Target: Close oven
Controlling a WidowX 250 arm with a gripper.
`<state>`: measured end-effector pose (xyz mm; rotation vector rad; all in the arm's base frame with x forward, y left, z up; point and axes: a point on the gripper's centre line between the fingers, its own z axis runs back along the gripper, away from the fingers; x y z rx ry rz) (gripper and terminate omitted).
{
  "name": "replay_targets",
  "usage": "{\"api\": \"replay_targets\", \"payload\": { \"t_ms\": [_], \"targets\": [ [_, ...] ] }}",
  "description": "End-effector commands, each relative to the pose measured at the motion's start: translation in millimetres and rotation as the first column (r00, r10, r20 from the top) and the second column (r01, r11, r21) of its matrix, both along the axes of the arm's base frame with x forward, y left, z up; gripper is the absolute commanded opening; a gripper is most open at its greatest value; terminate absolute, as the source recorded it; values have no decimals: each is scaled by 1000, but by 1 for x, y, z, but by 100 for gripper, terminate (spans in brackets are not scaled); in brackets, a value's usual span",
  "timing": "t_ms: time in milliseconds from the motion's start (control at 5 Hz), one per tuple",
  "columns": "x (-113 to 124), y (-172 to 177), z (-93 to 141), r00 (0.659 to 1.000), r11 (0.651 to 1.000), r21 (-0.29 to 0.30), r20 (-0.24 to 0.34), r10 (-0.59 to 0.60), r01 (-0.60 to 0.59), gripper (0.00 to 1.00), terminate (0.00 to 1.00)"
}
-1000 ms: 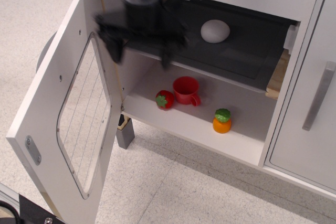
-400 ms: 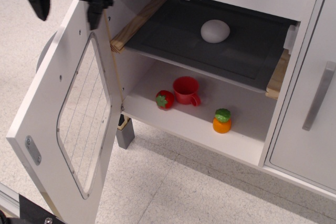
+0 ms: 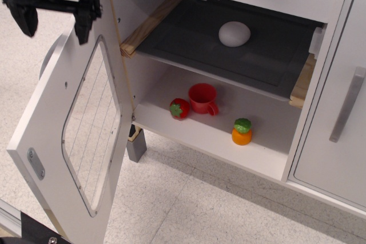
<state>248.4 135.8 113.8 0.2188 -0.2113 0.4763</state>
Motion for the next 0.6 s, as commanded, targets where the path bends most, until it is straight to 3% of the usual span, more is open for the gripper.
{"api": "replay_targets", "payload": {
  "t_ms": [0,400],
  "targets": [
    [17,-36,-6,989,978,-155,24,143,-138,100,0],
    [31,-84,3,959,944,-198,47,278,-264,100,0]
  ]
}}
